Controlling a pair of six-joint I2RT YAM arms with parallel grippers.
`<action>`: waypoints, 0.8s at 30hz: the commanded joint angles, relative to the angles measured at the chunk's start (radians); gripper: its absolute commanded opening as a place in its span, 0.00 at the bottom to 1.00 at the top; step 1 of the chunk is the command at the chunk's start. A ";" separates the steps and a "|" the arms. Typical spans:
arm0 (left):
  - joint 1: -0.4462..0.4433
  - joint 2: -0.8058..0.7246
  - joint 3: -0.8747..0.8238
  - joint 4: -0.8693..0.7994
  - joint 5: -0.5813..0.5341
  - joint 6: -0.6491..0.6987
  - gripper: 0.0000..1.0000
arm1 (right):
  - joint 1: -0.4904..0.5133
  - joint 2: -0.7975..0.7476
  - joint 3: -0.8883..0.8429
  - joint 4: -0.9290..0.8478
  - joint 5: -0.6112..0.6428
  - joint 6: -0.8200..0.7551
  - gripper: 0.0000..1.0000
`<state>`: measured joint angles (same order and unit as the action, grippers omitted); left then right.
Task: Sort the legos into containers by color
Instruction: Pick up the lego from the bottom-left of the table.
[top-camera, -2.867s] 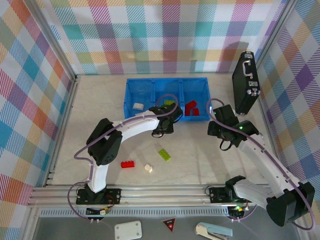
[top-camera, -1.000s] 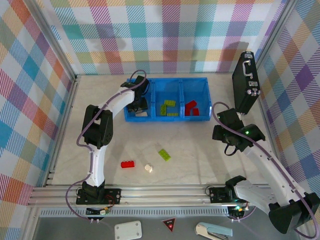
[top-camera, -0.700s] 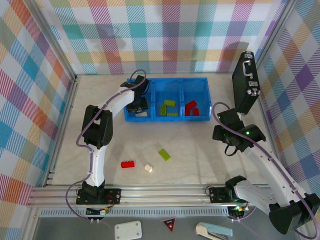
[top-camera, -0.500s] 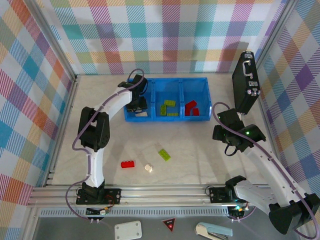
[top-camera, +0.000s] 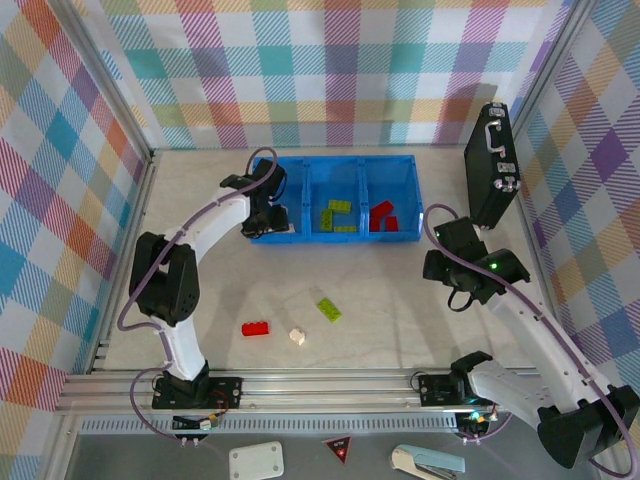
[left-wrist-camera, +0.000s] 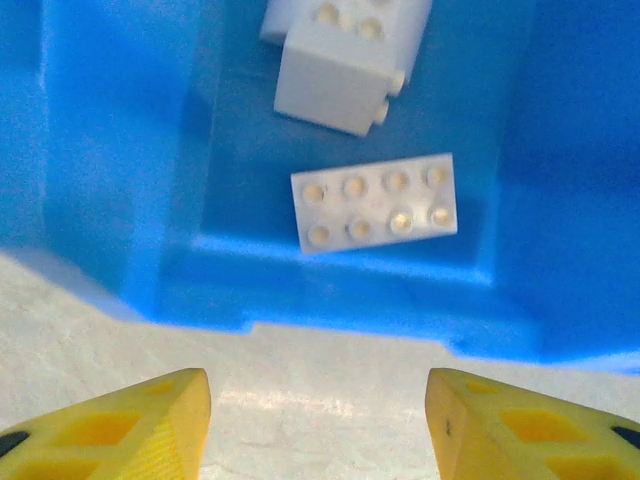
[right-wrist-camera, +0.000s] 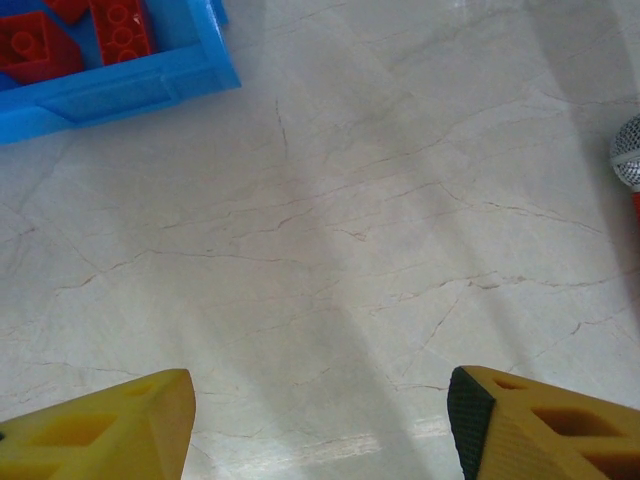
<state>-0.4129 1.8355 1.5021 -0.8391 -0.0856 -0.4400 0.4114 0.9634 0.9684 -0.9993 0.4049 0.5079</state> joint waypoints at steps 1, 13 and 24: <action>-0.026 -0.081 -0.060 -0.030 0.026 0.001 0.59 | -0.004 0.008 -0.022 0.016 -0.023 -0.017 0.69; -0.091 -0.303 -0.311 -0.054 0.038 -0.030 0.59 | -0.005 0.018 -0.044 0.041 -0.048 -0.057 0.70; -0.164 -0.451 -0.498 -0.099 0.071 -0.110 0.63 | -0.005 0.014 -0.057 0.056 -0.062 -0.077 0.71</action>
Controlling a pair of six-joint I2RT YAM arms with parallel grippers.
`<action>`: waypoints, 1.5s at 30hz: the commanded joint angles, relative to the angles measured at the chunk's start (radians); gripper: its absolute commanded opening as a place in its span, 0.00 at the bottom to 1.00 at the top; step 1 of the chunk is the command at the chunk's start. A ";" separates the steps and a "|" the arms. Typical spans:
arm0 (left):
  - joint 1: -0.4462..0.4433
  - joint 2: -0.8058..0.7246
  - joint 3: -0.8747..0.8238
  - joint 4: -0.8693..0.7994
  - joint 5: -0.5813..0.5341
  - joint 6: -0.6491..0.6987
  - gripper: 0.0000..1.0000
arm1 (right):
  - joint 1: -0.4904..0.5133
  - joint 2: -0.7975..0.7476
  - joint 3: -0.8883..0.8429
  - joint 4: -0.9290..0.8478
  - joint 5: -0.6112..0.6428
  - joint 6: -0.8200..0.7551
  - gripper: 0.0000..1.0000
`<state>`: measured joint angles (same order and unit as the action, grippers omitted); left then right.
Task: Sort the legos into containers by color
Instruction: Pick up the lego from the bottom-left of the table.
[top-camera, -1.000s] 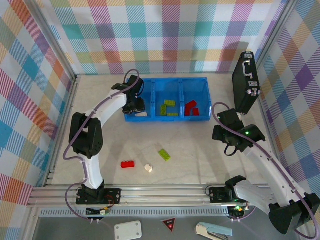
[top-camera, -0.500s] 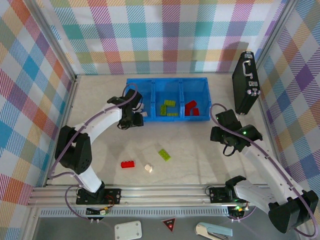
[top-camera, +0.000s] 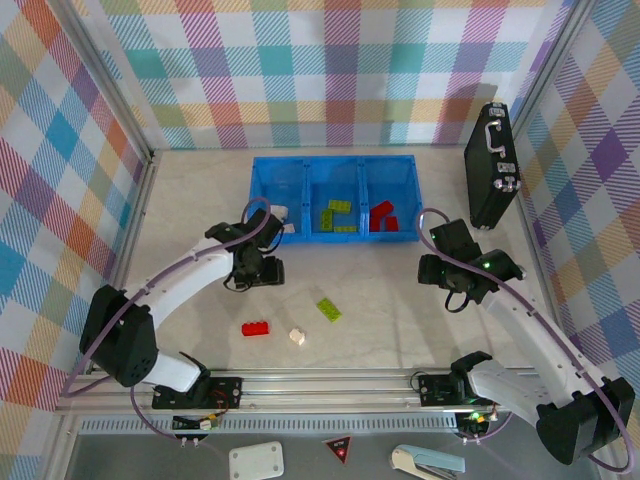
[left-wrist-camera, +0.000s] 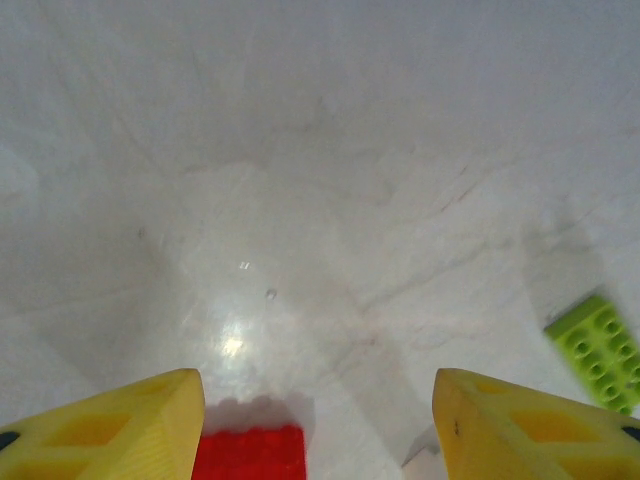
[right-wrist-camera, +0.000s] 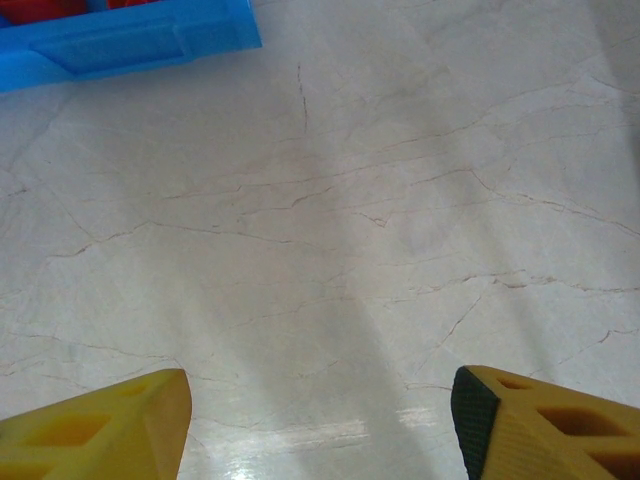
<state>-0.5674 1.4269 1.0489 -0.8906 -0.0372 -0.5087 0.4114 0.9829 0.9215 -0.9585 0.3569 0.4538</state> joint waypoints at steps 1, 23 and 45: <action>-0.011 -0.054 -0.063 -0.053 0.020 -0.050 0.64 | -0.005 -0.005 -0.012 0.015 -0.015 -0.024 0.71; -0.105 -0.210 -0.350 0.021 0.047 -0.184 0.86 | -0.005 -0.015 -0.015 0.027 -0.050 -0.044 0.72; -0.127 -0.083 -0.338 0.062 0.057 -0.128 0.70 | -0.004 -0.011 -0.015 0.025 -0.044 -0.042 0.72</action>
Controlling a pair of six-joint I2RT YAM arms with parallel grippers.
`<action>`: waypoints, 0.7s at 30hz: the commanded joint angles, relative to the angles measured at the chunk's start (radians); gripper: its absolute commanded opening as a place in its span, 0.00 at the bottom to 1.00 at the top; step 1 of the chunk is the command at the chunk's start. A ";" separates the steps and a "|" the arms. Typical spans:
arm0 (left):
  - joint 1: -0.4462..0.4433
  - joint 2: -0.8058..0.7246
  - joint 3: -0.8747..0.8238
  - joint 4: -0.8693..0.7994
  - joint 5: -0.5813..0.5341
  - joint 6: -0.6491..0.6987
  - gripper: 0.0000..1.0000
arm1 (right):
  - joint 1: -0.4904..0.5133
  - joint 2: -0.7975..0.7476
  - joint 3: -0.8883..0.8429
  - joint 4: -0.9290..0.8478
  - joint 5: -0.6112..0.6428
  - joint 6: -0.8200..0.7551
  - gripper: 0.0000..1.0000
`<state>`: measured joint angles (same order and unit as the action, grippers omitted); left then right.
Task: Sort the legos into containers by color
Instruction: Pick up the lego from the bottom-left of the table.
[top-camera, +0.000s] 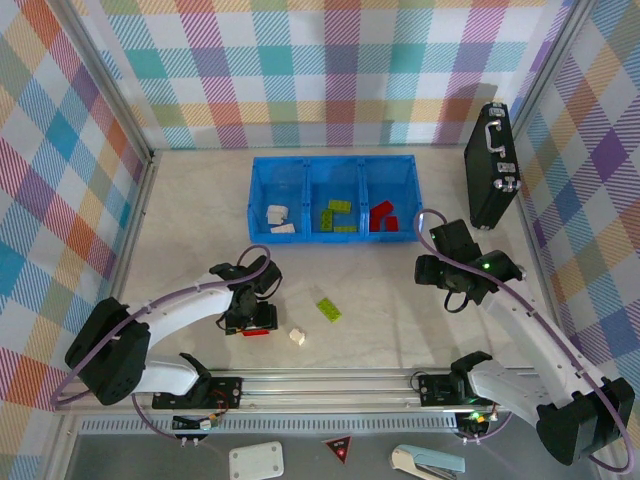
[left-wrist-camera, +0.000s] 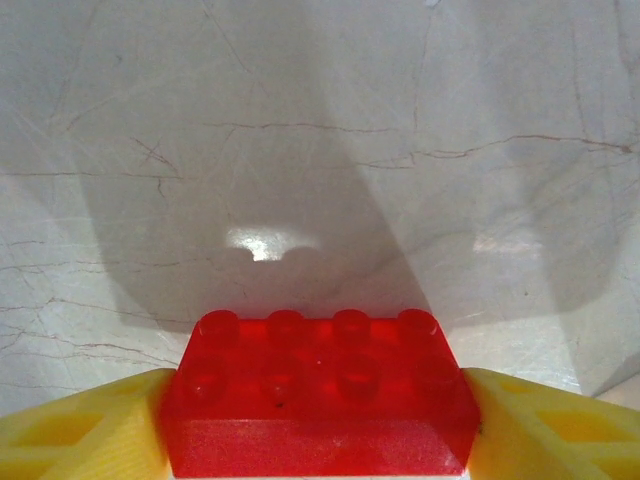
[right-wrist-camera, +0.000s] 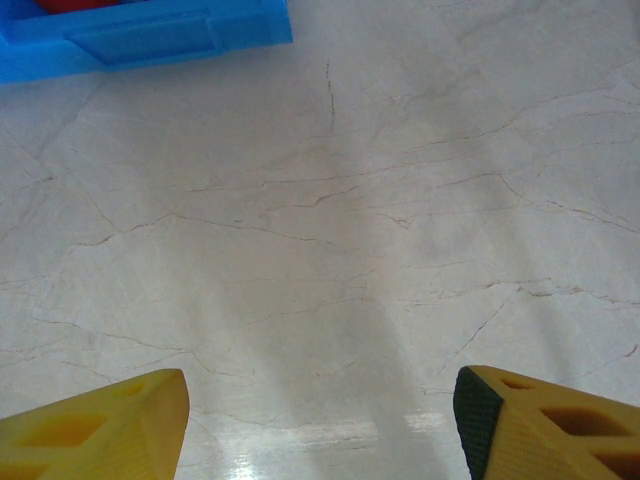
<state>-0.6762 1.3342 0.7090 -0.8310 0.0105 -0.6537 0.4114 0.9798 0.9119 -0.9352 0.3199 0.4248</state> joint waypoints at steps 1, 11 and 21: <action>-0.018 0.011 0.004 0.003 0.010 0.018 0.69 | -0.005 -0.008 -0.005 0.002 -0.008 -0.012 0.72; -0.025 0.008 0.037 -0.013 -0.001 0.020 0.64 | -0.005 -0.006 -0.005 0.002 -0.007 -0.010 0.72; -0.026 0.000 0.164 -0.038 0.006 0.037 0.63 | -0.005 -0.001 -0.005 0.001 -0.003 -0.009 0.71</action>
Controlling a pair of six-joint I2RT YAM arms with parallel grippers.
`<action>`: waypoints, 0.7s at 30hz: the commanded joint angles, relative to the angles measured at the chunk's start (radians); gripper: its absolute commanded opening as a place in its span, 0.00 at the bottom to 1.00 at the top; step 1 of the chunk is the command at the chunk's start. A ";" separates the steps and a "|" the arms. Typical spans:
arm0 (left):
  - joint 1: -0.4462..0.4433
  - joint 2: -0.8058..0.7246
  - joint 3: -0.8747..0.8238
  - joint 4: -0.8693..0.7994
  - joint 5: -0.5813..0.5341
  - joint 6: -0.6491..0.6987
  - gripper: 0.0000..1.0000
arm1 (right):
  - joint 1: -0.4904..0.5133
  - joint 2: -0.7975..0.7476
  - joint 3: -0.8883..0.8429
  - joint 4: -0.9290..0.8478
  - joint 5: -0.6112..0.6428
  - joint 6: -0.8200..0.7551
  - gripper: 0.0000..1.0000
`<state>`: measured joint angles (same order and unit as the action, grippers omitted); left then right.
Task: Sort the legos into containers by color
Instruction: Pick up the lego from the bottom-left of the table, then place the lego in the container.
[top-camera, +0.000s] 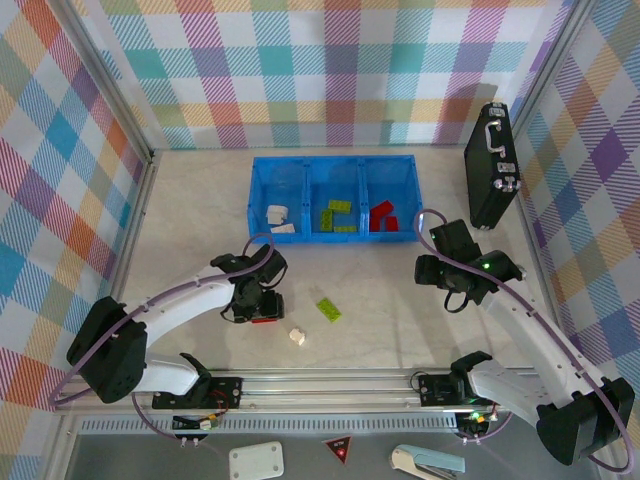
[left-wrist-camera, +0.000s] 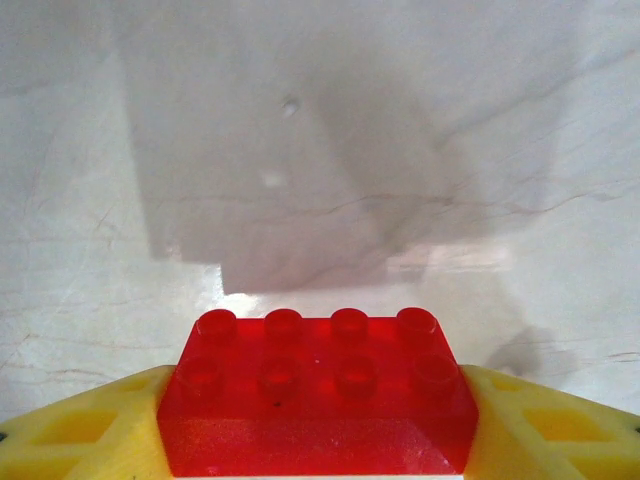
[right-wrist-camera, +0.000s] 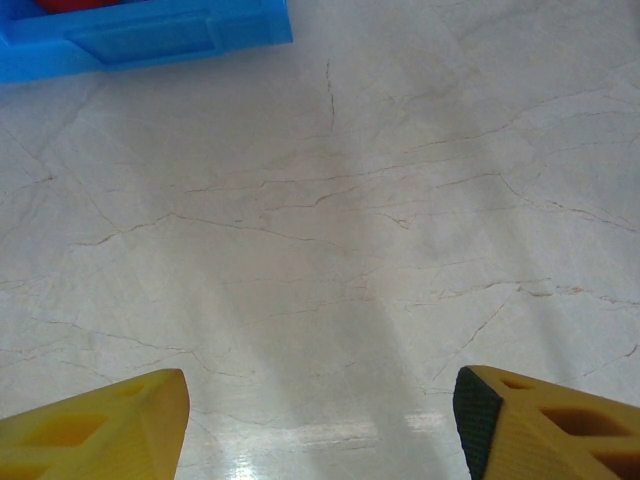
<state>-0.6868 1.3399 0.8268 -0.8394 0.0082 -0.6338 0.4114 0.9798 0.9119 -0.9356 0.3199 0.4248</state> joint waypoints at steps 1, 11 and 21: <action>-0.016 -0.002 0.066 -0.024 0.014 0.022 0.63 | -0.004 -0.003 -0.004 0.001 -0.003 -0.009 0.72; -0.022 0.026 0.179 0.195 0.146 0.039 0.62 | -0.005 -0.015 0.001 -0.014 0.003 0.000 0.71; -0.022 0.202 0.348 0.430 0.307 0.006 0.61 | -0.005 -0.020 0.018 -0.040 0.019 0.007 0.72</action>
<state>-0.6979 1.4990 1.1191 -0.5148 0.2337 -0.6136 0.4114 0.9730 0.9123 -0.9501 0.3218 0.4282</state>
